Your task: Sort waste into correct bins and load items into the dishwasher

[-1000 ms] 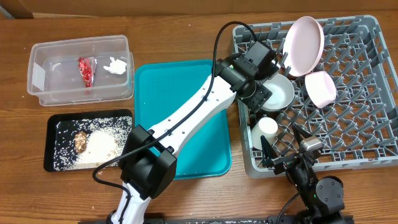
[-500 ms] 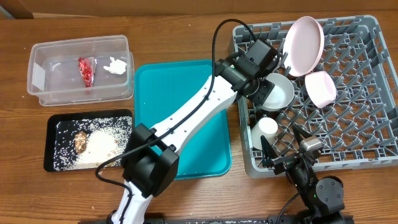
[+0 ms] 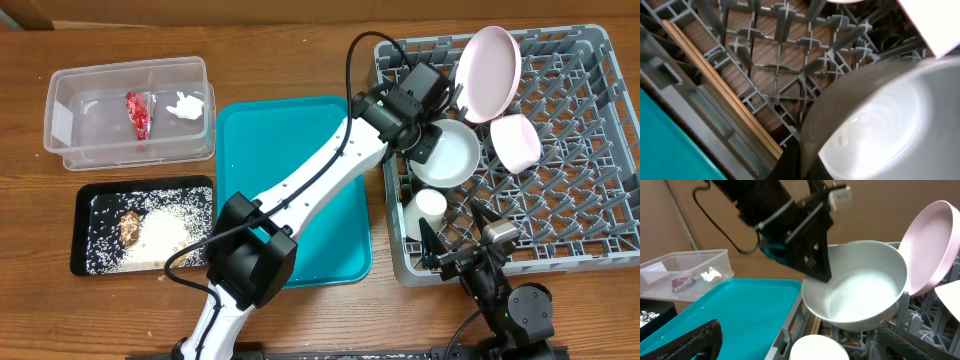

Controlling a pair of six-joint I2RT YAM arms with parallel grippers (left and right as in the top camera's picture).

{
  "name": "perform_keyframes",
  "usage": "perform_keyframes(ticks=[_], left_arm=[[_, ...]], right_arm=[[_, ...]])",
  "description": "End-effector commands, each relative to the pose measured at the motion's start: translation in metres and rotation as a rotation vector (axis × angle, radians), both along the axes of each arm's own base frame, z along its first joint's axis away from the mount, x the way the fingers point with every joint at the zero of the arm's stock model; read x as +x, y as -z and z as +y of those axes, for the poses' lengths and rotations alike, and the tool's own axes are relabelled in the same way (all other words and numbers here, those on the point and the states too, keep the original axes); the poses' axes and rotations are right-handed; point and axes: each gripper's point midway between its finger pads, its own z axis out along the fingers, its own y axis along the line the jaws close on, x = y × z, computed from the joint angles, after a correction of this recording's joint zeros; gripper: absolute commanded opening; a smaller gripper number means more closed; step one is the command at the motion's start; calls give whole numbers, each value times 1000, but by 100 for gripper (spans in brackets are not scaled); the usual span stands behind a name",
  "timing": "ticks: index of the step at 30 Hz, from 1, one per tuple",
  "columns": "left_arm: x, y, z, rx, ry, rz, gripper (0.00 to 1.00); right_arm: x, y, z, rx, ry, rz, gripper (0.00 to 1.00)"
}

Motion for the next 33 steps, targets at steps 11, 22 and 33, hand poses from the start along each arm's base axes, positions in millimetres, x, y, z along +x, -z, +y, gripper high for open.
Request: perform_keyframes(ticks=[11,22,33], left_arm=[[39,-84,52,168,-108,-235,4],[-1,-96,18,-293,59,181,4],[19,-90,66,-294,-44,262,4]], right_arm=[[1,2,-2,4,10,-2,100],[1,2,-2,4,10,-2,100],[1,2,-2,5,10,-1,100]])
